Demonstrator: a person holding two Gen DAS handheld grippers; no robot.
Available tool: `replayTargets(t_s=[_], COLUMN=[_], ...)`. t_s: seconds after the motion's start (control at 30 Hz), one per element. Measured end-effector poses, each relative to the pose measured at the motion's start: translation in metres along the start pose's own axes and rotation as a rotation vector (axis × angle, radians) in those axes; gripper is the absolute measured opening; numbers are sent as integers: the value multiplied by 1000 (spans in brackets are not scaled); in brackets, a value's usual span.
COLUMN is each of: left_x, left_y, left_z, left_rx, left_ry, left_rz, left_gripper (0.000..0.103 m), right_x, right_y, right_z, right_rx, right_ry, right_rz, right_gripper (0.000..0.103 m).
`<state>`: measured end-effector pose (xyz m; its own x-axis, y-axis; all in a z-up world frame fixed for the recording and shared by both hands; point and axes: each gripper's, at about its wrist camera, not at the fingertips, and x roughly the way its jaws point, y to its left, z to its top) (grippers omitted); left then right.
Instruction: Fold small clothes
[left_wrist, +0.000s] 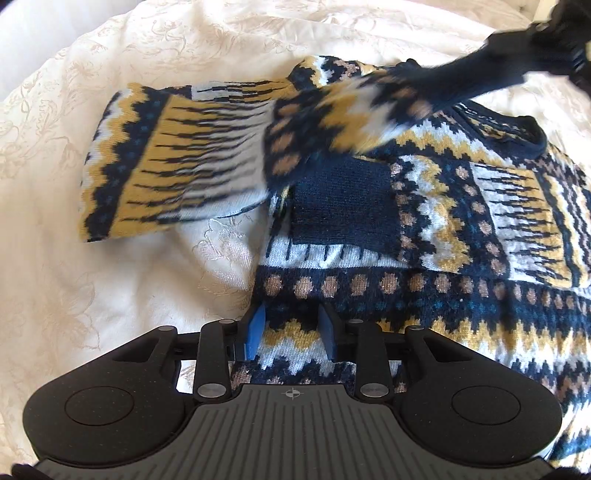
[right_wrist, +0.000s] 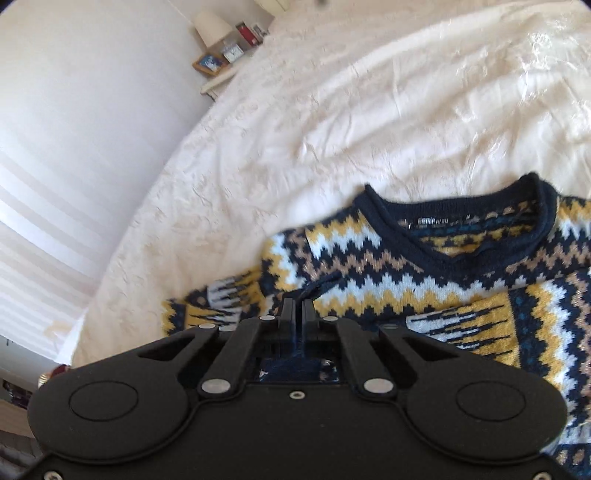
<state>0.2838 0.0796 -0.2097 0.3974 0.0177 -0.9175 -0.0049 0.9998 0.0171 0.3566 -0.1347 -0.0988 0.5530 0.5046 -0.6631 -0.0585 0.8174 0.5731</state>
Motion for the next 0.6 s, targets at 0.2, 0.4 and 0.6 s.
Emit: replayTargets(t_s=[0.2, 0.4, 0.6], left_x=[-1, -1, 1], left_y=[-3, -3, -3], left_z=[-1, 1, 2], left_rx=[11, 14, 25], left_ry=[-4, 5, 10], left_rz=[19, 24, 23], left_gripper=[32, 32, 32], right_x=[-78, -75, -58], right_y=[-48, -113, -125], right_z=[10, -19, -43], right_rx=[22, 11, -29], right_ry=[-75, 40, 61], right_rz=[-211, -450, -465], right_gripper=[7, 9, 35])
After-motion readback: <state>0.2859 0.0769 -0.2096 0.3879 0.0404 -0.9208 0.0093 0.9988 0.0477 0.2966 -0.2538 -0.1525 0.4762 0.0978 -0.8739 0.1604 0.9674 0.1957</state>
